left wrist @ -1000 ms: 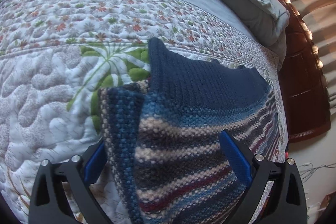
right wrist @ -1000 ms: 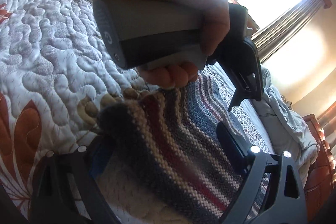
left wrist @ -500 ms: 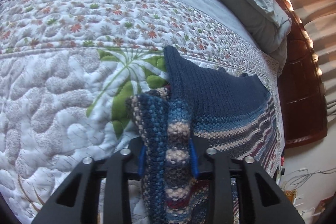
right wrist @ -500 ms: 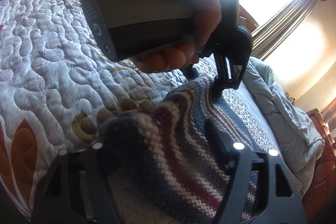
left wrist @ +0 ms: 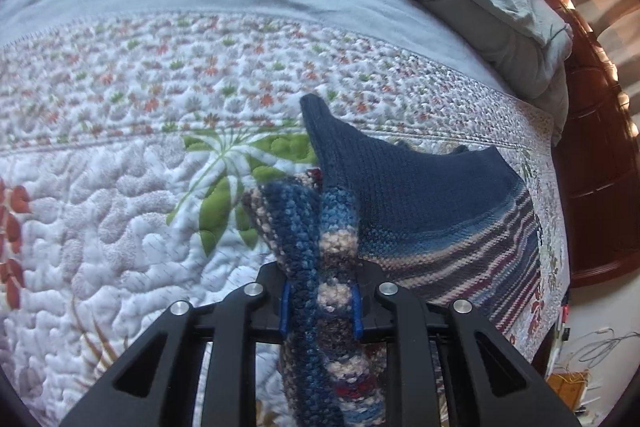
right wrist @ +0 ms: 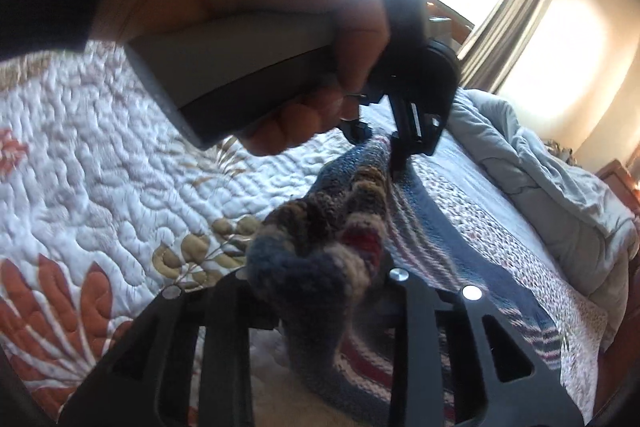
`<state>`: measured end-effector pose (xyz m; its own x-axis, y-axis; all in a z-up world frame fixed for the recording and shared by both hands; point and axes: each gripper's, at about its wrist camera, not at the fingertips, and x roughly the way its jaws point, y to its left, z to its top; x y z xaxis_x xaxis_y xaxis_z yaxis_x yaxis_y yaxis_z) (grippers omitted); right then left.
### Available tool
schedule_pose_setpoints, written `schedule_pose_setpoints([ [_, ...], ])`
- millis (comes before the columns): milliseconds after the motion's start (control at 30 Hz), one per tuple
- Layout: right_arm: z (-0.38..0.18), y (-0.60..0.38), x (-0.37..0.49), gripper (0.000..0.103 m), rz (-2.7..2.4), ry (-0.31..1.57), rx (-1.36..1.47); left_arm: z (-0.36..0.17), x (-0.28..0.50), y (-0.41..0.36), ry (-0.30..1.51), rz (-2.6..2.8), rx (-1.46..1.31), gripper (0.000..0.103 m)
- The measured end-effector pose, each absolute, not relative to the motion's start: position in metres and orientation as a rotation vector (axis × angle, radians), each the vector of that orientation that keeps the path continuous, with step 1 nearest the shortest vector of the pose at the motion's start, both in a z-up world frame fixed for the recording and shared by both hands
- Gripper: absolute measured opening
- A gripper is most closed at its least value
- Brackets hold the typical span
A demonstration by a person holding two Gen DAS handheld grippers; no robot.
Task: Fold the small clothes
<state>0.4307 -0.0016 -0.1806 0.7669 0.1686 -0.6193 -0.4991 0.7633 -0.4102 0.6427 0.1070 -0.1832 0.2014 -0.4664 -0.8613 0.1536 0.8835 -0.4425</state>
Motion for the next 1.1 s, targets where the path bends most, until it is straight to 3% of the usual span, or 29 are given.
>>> schedule_pose_setpoints([
  [500,-0.095,-0.110,0.411,0.024,0.346,0.537,-0.270,-0.075,0.639,-0.001,1.267,-0.366,-0.075,0.021],
  [1100,-0.076,-0.188,0.418,0.024,0.319,0.533,-0.077,-0.049,0.645,-0.084,1.268,-0.313,0.048,0.020],
])
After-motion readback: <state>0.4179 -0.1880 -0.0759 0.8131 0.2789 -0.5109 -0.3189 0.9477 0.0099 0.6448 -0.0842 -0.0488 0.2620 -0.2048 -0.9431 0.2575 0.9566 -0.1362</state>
